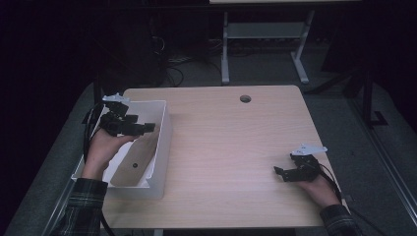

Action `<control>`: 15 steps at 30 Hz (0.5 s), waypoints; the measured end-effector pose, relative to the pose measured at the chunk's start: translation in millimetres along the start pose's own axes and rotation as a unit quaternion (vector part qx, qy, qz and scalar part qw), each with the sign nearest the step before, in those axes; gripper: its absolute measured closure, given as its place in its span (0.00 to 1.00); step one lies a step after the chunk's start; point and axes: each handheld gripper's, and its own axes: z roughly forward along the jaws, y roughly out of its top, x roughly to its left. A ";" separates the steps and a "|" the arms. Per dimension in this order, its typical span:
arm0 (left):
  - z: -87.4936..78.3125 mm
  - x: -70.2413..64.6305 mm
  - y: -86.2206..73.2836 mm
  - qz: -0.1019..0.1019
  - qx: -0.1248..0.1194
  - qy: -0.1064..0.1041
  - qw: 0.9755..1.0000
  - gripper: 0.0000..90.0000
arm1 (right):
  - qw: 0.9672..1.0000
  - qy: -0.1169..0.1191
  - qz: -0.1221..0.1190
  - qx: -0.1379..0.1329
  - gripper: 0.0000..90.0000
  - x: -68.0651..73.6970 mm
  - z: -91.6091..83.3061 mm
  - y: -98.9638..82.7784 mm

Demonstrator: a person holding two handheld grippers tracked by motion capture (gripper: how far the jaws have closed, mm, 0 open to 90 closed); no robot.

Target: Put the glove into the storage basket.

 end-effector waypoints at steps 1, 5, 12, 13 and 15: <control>0.2 -3.5 1.8 0.001 -0.004 -0.004 1.000 0.19 | 1.000 0.000 0.000 0.001 0.15 0.0 -0.1 0.0; 2.9 -18.0 7.4 0.012 -0.011 -0.014 1.000 0.19 | 1.000 0.000 0.000 0.000 0.15 0.0 -0.1 0.0; 13.4 -43.7 13.6 0.026 -0.020 -0.040 0.999 0.19 | 1.000 0.000 0.000 0.000 0.15 0.0 -0.1 0.0; 15.8 -47.4 14.1 0.028 -0.019 -0.044 0.998 0.19 | 1.000 0.000 0.000 0.000 0.15 0.0 -0.1 0.1; 20.8 -54.9 14.6 0.032 -0.016 -0.050 0.998 0.19 | 1.000 0.000 0.000 0.000 0.15 0.0 -0.1 0.1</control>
